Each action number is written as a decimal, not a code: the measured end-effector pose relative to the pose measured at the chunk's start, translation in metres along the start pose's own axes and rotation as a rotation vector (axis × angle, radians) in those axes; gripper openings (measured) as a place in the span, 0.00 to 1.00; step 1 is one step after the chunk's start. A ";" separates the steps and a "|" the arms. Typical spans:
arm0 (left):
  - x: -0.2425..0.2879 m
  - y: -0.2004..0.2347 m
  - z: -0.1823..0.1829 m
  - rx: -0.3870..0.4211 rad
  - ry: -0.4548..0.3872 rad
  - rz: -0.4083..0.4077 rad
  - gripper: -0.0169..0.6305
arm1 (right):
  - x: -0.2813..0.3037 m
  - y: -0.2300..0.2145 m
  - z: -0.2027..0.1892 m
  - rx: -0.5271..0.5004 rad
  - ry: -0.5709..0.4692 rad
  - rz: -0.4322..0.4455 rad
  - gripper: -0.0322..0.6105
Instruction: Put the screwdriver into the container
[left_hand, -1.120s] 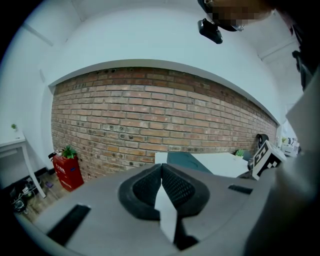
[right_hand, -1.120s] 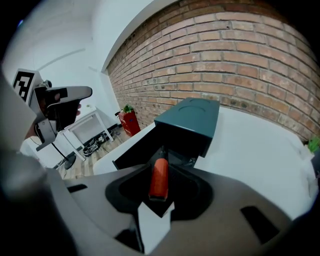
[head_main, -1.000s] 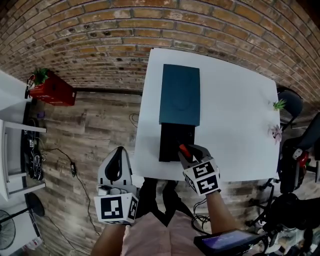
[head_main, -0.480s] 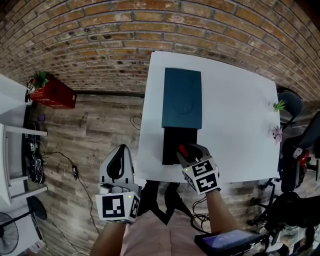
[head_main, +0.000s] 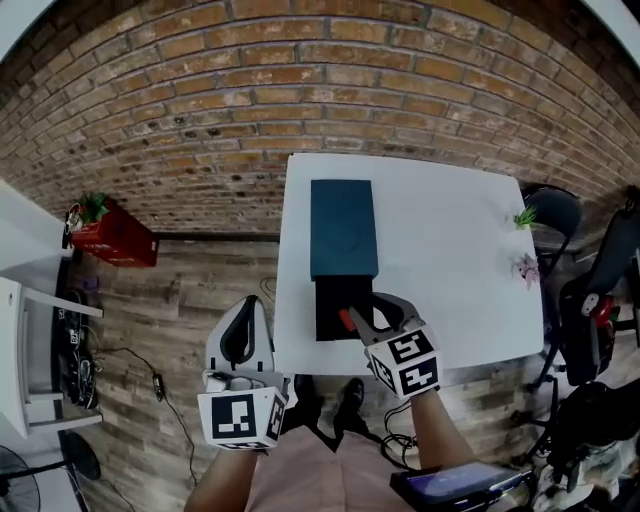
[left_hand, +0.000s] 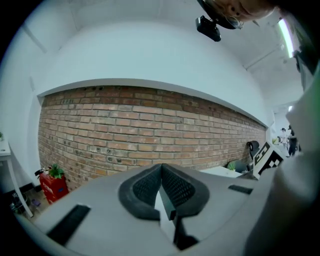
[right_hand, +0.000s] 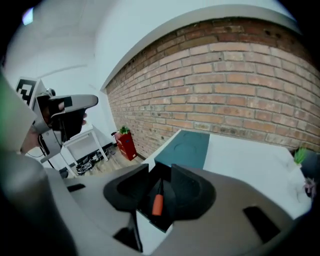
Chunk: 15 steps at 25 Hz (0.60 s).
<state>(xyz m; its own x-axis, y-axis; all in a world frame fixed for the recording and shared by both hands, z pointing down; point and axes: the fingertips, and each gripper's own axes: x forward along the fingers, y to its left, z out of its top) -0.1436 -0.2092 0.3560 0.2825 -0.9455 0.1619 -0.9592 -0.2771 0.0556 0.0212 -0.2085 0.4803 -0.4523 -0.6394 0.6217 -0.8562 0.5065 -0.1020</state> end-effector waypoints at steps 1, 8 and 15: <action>-0.001 -0.003 0.009 0.001 -0.018 -0.004 0.05 | -0.009 -0.001 0.012 -0.004 -0.040 -0.012 0.27; -0.005 -0.027 0.092 0.046 -0.195 -0.045 0.05 | -0.086 -0.019 0.102 -0.053 -0.334 -0.150 0.07; -0.004 -0.052 0.138 0.082 -0.287 -0.076 0.05 | -0.151 -0.025 0.151 -0.108 -0.519 -0.242 0.05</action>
<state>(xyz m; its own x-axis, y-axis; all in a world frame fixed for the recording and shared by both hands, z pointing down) -0.0961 -0.2147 0.2169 0.3512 -0.9279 -0.1254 -0.9360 -0.3510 -0.0245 0.0729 -0.2120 0.2719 -0.3337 -0.9302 0.1528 -0.9324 0.3496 0.0918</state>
